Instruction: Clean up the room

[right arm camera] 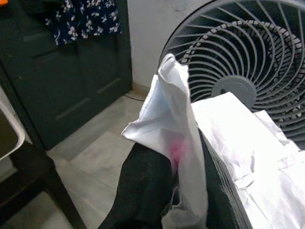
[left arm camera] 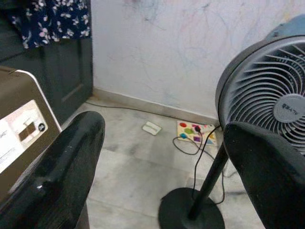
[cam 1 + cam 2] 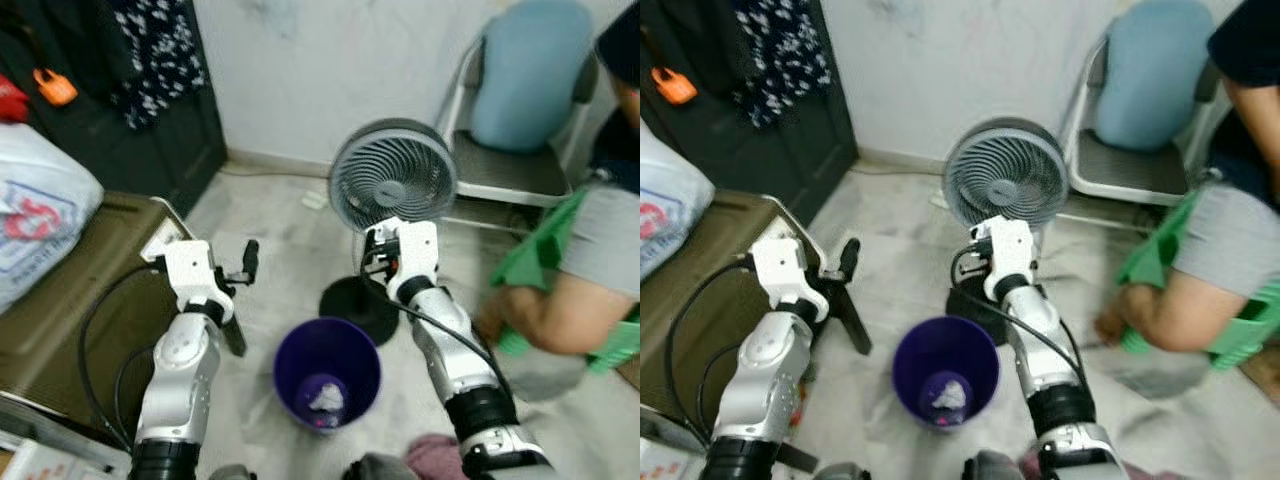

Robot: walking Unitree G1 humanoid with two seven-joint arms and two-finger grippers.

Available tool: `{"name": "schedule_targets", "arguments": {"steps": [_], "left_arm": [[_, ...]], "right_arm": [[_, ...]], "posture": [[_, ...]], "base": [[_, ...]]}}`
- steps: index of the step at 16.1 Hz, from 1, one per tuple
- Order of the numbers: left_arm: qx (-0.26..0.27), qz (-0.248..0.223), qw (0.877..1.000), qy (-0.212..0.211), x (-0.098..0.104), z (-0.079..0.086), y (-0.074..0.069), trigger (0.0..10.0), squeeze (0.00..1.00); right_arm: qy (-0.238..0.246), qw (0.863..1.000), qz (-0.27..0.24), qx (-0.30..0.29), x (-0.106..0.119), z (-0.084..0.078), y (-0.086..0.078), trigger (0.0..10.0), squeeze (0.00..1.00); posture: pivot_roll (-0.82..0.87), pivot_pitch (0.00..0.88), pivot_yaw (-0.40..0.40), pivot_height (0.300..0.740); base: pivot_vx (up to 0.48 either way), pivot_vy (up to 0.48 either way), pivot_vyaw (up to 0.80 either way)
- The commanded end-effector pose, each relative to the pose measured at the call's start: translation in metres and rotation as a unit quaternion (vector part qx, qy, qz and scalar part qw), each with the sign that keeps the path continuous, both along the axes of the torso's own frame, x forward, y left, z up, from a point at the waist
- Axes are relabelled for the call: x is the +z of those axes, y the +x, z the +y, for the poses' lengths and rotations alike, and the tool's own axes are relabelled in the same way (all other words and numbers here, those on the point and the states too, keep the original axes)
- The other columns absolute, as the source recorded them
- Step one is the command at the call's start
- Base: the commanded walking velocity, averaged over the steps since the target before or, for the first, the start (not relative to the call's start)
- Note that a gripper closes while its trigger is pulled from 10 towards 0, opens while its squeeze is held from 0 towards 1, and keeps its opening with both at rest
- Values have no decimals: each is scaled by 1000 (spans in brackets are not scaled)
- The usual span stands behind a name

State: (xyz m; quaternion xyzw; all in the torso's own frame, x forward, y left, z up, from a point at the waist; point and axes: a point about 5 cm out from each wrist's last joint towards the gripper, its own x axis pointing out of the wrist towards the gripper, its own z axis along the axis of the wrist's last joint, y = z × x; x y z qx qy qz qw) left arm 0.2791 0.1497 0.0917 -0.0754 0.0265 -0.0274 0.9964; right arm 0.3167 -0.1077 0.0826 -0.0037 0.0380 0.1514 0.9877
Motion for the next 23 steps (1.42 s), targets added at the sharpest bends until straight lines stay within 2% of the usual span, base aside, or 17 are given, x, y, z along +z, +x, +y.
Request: {"name": "schedule_targets", "arguments": {"steps": [1, 2, 5, 6, 8, 9, 11, 12, 13, 16, 19, 23], "left_arm": [[21, -3, 1000, 15, 1, 10, 0, 10000, 0], [22, -6, 1000, 17, 2, 12, 0, 10000, 0], [-6, -33, 996, 81, 10, 24, -3, 10000, 0], [-27, -31, 993, 107, 11, 33, -9, 10000, 0], [-52, -20, 990, 126, 8, 44, -18, 10000, 0], [-76, -9, 986, 148, 4, 50, -26, 10000, 0], [-120, 1, 977, 173, 1, 51, -35, 10000, 0], [-174, -6, 961, 215, 3, 46, -45, 10000, 0], [-199, -12, 952, 232, 5, 41, -50, 10000, 0], [-220, -9, 947, 232, 6, 37, -63, 10000, 0], [-220, 5, 946, 240, 8, 46, -77, 10000, 0], [-230, 17, 940, 251, 17, 53, -88, 10000, 0]], "right_arm": [[2, 1000, -6, 11, 5, 8, 4, 10000, 0], [3, 1000, -2, 11, 5, 9, 5, 10000, 0], [0, 999, 35, -19, -2, 9, 10, 10000, 0], [-2, 997, 66, -50, -10, 5, 12, 10000, 0], [-4, 992, 85, -90, -16, -1, 11, 10000, 0], [-17, 990, 97, -104, -21, -3, 9, 10000, 0], [-34, 984, 123, -124, -29, -6, 7, 10000, 0], [-26, 979, 143, -141, -32, -5, 5, 10000, 0], [-32, 981, 136, -138, -30, -1, 6, 10000, 0], [-34, 980, 128, -148, -30, 3, 1, 10000, 0], [-24, 979, 130, -156, -30, 6, -1, 10000, 0], [-48, 971, 154, -177, -40, 14, -5, 10000, 0]], "posture": [[-20, 17, -11, 740], [-18, 16, -13, 740], [-6, 13, -23, 740], [13, 21, -27, 740], [24, 35, -21, 740], [26, 44, -15, 740], [29, 62, -4, 740], [33, 90, 8, 740], [37, 106, 14, 740], [42, 144, 40, 740], [56, 196, 89, 740], [105, 252, 139, 740]], "base": [[0, 0, 0], [0, 0, 0], [0, 0, 0], [0, 0, 0], [0, 0, 0], [0, 0, 0], [0, 0, 0], [0, 0, 0], [0, 0, 0], [0, 0, 0], [0, 0, 0], [0, 0, 0]]}}
